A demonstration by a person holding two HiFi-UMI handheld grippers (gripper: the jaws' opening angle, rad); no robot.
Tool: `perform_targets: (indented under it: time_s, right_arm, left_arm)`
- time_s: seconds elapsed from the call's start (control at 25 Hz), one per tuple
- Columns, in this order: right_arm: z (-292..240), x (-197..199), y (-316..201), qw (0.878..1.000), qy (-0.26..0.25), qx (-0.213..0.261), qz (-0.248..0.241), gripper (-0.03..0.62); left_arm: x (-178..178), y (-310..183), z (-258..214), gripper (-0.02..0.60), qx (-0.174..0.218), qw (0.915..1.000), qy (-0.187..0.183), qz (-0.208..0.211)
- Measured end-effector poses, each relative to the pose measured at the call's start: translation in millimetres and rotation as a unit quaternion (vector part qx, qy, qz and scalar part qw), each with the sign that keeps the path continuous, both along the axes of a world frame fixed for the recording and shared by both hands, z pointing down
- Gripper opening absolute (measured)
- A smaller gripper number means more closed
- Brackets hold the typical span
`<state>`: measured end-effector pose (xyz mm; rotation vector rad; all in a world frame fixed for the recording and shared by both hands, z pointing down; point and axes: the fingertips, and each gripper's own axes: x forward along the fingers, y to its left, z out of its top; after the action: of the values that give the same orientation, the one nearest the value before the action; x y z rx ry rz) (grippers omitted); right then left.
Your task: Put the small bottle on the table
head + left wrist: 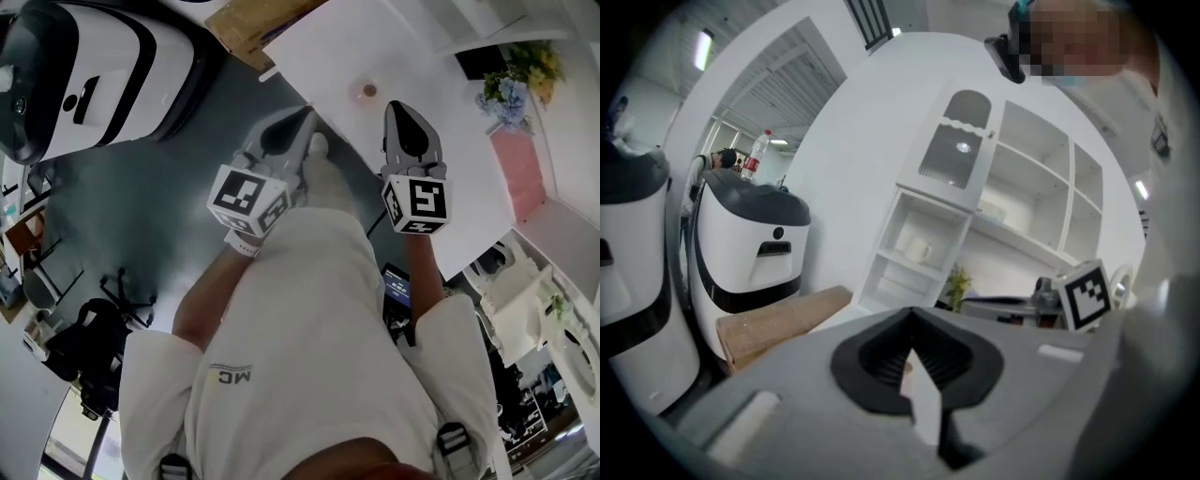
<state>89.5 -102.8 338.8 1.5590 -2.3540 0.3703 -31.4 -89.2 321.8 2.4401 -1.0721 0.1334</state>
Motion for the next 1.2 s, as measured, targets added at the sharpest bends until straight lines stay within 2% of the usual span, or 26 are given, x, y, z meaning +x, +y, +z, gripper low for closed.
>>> perform_targets:
  time_s: [0.16,0.36,0.6,0.84,1.04,1.2]
  right_arm:
    - [-25,2,21,1.0,-0.011,0.002,0.001,0.0]
    - [-37,10,37,0.999,-0.03,-0.017,0.008,0.0]
    - [-63,9,46,1.0,-0.016,0.014,0.003,0.0]
    - [-81,6,44,0.999,-0.02,0.046,0.005,0.0]
    - [-84,-5,50,0.999,-0.008,0.048,-0.017,0.002]
    - [-81,-5,55,0.999,-0.037,0.034,-0.014,0.002]
  left_arm:
    - [-11,9,-18,0.0,0.013,0.9999,0.003,0.002]
    - [-19,14,-40,0.0,0.037,0.9993,-0.004,-0.004]
    - [-27,18,-65,0.0,0.082,0.9964,-0.02,-0.01]
    - [-37,27,-75,0.0,0.094,0.9951,-0.022,-0.02]
    - [-47,30,-76,0.0,0.093,0.995,-0.011,-0.035]
    - [-42,36,-75,0.0,0.092,0.9953,-0.002,-0.029]
